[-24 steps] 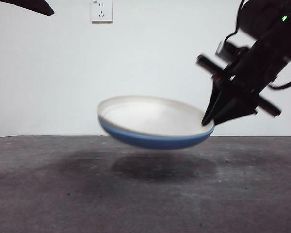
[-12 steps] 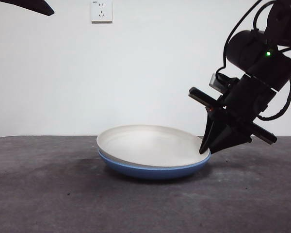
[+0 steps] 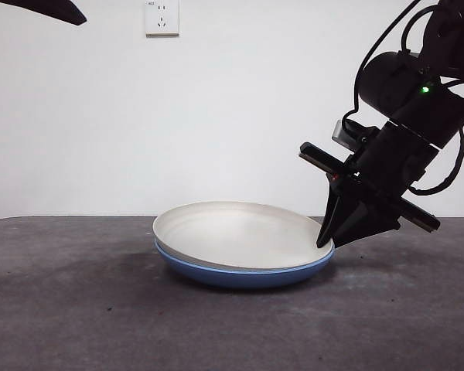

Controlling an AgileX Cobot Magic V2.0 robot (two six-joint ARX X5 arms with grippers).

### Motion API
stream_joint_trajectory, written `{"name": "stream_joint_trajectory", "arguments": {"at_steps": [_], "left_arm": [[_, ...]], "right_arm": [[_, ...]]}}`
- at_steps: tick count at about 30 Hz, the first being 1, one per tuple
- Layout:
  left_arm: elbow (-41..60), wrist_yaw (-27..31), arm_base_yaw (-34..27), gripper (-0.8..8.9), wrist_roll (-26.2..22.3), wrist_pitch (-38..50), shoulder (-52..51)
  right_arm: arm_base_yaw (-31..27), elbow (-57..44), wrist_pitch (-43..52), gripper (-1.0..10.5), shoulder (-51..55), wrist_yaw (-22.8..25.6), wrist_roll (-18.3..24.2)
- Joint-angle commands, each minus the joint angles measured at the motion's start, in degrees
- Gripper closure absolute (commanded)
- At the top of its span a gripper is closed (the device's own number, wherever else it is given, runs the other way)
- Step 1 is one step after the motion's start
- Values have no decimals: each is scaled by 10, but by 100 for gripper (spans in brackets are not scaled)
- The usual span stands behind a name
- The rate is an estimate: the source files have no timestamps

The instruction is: Pick up the white plate, put it on the blue plate, put it on desk

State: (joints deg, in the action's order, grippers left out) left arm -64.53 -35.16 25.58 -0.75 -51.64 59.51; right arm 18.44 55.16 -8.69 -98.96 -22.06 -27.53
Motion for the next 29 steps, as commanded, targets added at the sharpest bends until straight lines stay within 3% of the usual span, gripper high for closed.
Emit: {"name": "stream_joint_trajectory", "arguments": {"at_steps": [1,6,19,29], "left_arm": [[-4,-4,3,440,-7,2,4],[-4,-5,3,440,-7,2,4],[-4,-5,3,440,-7,-2,4],[-4,-4,3,440,-7,0,4]], "right_arm": [[10,15,7,916,-8,-2,-10],[17,15,5,752,-8,2,-10],[20,15,-8,663,42,28,-16],[22,15,-120,662,210,39,72]]}}
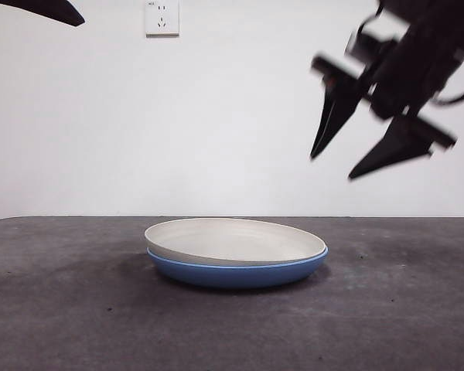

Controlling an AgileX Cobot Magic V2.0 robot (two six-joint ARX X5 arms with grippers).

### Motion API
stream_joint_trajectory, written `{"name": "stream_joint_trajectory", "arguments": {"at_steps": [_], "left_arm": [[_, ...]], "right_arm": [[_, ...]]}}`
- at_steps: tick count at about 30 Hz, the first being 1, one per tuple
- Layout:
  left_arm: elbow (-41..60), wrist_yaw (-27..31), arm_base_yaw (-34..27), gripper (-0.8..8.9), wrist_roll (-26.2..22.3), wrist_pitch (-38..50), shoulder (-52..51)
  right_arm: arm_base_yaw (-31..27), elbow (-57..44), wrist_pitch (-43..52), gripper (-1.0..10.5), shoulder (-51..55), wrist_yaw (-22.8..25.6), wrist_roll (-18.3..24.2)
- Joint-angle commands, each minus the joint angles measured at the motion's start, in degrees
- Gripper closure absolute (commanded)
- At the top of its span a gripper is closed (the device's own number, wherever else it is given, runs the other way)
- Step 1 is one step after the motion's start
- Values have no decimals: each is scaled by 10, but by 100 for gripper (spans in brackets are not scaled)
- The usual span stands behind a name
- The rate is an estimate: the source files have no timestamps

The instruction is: Pick up the white plate, put it on the blue plate, put it on desk

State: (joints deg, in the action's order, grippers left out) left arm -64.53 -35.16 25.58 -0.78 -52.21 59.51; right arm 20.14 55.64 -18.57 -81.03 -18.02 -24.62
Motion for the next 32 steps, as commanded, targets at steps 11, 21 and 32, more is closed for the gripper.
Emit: {"name": "stream_joint_trajectory", "arguments": {"at_steps": [11,21,32], "left_arm": [[-4,-4,3,440,-7,6,4],[-4,-4,3,440,-7,6,4],[-4,-4,3,440,-7,3,4]], "right_arm": [[27,10,-233,663,229,-7,135],[52,10,-403,663,317,-45,169],[56,10,-415,663,329,-45,176]]}}
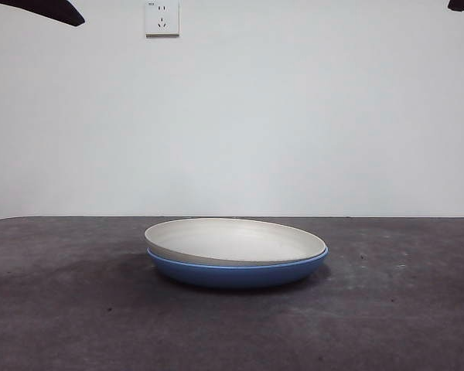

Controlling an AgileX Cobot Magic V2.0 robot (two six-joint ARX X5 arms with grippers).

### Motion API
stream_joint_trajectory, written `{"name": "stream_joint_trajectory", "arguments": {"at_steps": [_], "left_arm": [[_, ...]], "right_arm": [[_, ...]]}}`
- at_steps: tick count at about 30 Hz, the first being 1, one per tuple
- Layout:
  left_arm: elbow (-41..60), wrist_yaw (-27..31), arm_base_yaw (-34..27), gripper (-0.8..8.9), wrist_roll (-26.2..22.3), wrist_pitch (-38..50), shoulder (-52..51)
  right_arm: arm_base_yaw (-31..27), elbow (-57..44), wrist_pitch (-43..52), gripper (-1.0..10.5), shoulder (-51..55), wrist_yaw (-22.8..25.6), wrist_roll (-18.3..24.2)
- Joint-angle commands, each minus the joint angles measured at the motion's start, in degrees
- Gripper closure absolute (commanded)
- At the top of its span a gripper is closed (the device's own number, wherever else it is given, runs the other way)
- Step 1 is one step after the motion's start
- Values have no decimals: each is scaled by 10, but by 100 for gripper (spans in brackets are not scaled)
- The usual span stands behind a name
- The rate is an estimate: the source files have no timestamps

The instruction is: Pick up the white plate, put it on the blue plate, put it on desk

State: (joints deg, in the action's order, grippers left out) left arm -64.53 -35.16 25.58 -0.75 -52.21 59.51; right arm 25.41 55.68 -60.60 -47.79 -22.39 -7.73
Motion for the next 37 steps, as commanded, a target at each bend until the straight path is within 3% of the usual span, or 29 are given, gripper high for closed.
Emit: {"name": "stream_joint_trajectory", "arguments": {"at_steps": [1,3,5,7,8,9,37], "left_arm": [[-4,-4,3,440,-7,3,4],[-4,-4,3,465,-7,3,4],[-4,-4,3,597,-7,3,4],[-4,-4,3,779,-7,4,4],[-4,-4,3,802,-7,4,4],[-4,-4,3,797,-7,4,4],[-5,-4,3,795,-8,8,4]], "right_arm": [[3,10,5,663,-4,-1,7],[3,10,5,664,-4,-1,7],[3,10,5,698,-4,-1,7],[3,10,4,820,-4,-1,9],[3,10,5,904,-4,-1,13],[3,10,5,942,-4,-1,16],[3,10,15,938,-4,-1,22]]}}
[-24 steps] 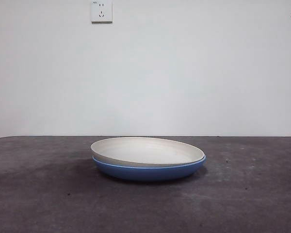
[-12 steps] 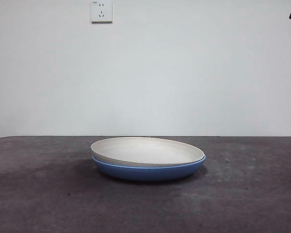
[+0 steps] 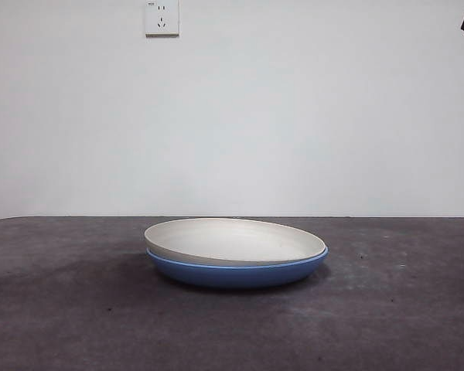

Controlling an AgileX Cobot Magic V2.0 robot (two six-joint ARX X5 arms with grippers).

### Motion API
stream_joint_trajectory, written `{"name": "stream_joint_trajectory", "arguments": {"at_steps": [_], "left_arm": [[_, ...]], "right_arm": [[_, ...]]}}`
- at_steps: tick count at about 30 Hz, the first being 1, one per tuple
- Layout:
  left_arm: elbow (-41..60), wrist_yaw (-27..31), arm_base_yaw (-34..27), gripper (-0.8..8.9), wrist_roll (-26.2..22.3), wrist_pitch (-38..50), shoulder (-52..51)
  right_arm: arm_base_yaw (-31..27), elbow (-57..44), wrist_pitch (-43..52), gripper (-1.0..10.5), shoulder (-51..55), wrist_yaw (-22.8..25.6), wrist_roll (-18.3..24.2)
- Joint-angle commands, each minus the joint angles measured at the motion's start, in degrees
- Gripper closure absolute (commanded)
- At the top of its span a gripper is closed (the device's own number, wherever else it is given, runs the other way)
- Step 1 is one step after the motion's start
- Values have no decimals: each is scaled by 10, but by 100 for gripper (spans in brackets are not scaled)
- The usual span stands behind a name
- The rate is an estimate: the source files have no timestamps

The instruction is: Pick up the white plate, put it on the blue plate, put it on desk

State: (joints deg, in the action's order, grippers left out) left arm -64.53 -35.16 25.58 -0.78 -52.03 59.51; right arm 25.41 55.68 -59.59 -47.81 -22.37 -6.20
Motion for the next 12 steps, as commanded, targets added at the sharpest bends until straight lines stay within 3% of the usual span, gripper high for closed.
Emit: {"name": "stream_joint_trajectory", "arguments": {"at_steps": [1,7,12], "left_arm": [[-5,-4,3,795,-9,9,4],[-5,-4,-6,795,-8,24,-23],[7,0,-65,795,-37,192,-98]], "right_arm": [[3,10,5,938,-4,-1,7],[3,10,5,938,-4,-1,7],[3,10,5,938,-4,-1,7]]}}
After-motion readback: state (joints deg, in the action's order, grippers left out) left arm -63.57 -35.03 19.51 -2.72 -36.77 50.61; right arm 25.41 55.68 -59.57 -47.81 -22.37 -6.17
